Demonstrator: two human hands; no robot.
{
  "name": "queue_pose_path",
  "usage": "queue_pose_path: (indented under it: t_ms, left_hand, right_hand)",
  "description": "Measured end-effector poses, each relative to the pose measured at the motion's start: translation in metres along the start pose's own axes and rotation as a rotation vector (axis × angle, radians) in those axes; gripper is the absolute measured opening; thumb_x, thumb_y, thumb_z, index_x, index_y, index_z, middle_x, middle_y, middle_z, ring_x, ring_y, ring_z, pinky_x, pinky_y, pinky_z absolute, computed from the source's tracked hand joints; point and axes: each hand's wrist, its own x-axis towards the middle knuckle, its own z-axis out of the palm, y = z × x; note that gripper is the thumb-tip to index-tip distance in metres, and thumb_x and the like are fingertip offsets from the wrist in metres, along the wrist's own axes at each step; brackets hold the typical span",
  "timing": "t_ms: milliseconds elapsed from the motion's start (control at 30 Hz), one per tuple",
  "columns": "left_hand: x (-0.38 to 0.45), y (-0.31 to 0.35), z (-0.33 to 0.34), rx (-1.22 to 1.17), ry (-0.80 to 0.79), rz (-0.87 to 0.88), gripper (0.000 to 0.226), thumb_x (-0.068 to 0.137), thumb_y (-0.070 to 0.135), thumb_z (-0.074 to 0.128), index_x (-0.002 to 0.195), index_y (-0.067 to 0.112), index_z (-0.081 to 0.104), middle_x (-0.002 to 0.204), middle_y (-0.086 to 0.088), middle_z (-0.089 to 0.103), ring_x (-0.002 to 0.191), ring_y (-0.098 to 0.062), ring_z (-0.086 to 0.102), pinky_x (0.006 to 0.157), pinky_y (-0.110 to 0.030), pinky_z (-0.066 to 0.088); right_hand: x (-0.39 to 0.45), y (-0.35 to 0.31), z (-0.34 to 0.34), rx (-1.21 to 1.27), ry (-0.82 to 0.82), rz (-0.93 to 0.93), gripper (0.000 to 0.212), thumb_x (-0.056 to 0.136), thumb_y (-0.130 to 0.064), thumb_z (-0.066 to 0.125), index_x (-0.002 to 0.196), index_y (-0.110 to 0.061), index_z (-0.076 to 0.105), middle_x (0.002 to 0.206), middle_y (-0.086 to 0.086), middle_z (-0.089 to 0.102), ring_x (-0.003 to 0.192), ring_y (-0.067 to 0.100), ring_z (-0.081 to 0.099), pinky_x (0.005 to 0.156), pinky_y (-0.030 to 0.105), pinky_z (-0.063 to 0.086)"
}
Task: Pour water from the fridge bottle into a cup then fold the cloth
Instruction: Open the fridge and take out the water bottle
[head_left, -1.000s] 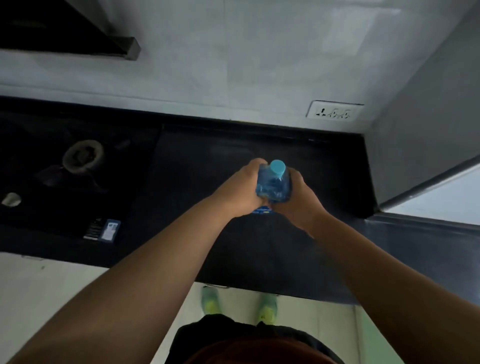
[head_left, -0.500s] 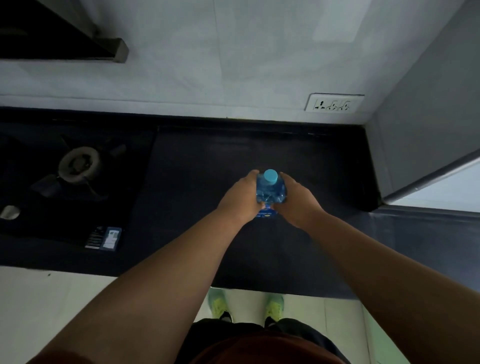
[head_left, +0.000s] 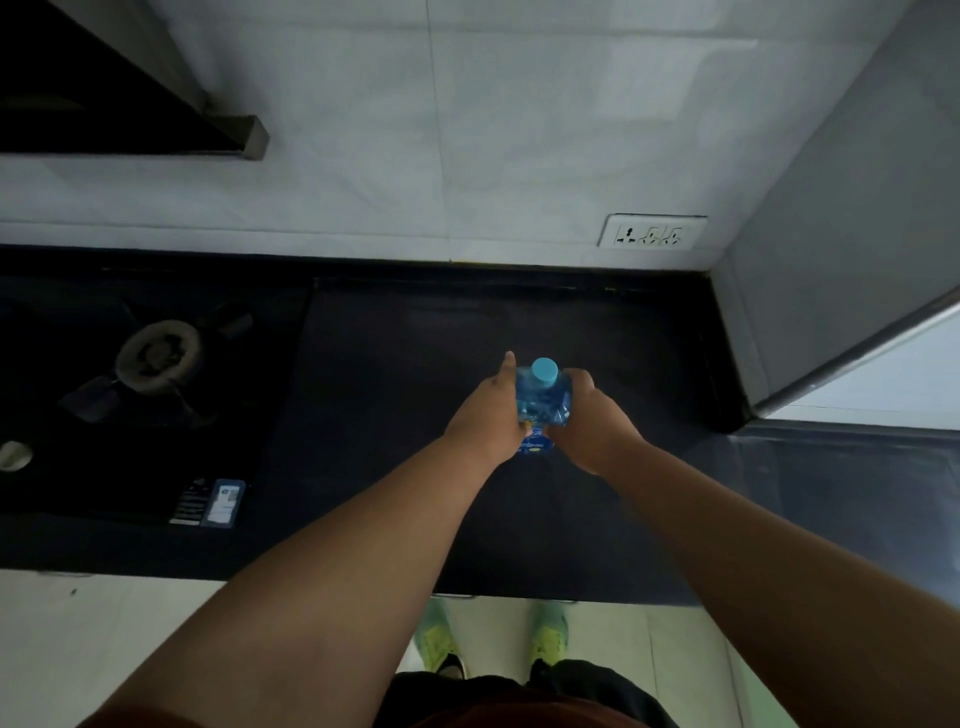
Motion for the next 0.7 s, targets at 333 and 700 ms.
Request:
queue_pose_path:
  t_ms: [333, 700]
  left_hand:
    - [-0.027, 0.008, -0.025, -0.040, -0.040, -0.042, 0.098, 0.091, 0.020, 0.074, 0.167, 0.017, 0.011, 0.148, -0.006, 0.055, 0.127, -0.023, 0.061, 0.093, -0.029, 0.049]
    - [-0.200, -0.038, -0.063, -0.275, 0.307, -0.317, 0.040, 0.100, 0.034, 0.066, 0.140, 0.032, 0.060, 0.132, 0.014, 0.062, 0.111, -0.002, 0.062, 0.099, -0.024, 0.050]
  right_hand:
    - [-0.023, -0.010, -0.018, -0.011, -0.048, 0.006, 0.088, 0.095, -0.020, 0.061, 0.165, -0.023, 0.007, 0.153, 0.013, 0.048, 0.115, 0.029, 0.063, 0.090, 0.038, 0.055]
    - [-0.091, -0.064, -0.016, 0.012, -0.314, -0.466, 0.020, 0.098, -0.039, 0.064, 0.117, -0.034, 0.065, 0.103, -0.017, 0.071, 0.092, 0.007, 0.067, 0.083, 0.031, 0.057]
